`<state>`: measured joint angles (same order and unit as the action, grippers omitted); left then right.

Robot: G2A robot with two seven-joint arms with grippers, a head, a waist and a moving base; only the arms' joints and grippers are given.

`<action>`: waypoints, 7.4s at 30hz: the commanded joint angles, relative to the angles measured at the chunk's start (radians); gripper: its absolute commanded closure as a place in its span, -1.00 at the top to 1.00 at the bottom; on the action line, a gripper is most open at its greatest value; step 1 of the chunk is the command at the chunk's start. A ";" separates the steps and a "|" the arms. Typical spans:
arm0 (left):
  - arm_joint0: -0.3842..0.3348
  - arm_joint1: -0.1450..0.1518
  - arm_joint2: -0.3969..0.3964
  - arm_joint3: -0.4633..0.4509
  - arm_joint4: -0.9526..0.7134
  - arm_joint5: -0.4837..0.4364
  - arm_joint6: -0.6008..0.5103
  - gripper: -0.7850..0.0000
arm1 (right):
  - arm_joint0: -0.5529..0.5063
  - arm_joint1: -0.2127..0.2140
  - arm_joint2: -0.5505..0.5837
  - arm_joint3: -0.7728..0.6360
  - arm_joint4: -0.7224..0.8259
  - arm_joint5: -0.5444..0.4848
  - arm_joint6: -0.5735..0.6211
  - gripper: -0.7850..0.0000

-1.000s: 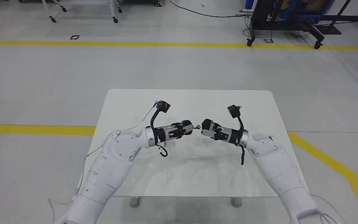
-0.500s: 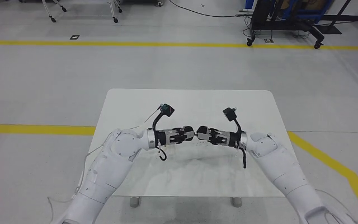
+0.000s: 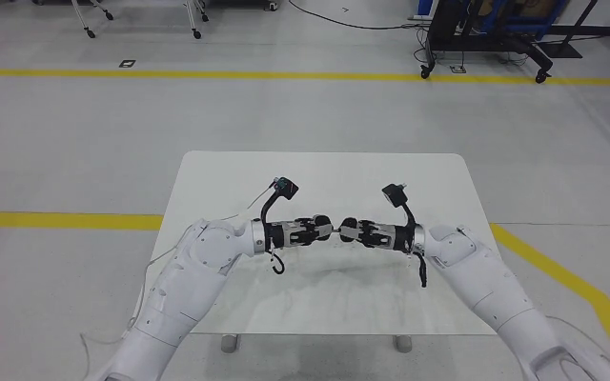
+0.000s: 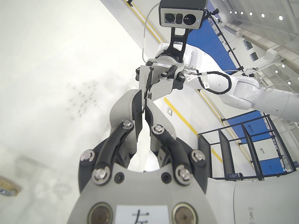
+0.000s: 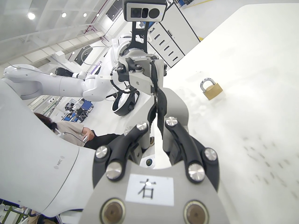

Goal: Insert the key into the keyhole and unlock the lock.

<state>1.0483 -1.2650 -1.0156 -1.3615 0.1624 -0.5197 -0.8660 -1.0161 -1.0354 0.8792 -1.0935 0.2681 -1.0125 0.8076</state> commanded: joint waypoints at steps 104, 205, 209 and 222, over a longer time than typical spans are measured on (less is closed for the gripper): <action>0.039 0.000 -0.045 -0.092 0.512 0.440 0.030 -1.00 | -0.005 0.032 -0.019 -0.009 0.109 0.000 0.000 -1.00; -0.341 -0.141 0.015 0.724 -0.689 0.584 -0.123 -1.00 | -0.086 -0.142 0.024 -0.130 -0.062 0.321 -0.568 -1.00; -0.332 -0.141 0.008 0.710 -0.696 0.596 -0.103 -1.00 | -0.112 -0.128 0.071 -0.196 0.037 0.573 -0.498 -1.00; -0.292 -0.137 -0.028 0.678 -0.768 0.608 -0.098 -1.00 | -0.156 -0.109 0.137 -0.308 0.065 0.707 -0.457 -1.00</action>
<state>0.7395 -1.4015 -1.0319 -0.6741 -0.5621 0.0756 -0.9514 -1.1722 -1.1447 1.0162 -1.4016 0.3334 -0.3053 0.3506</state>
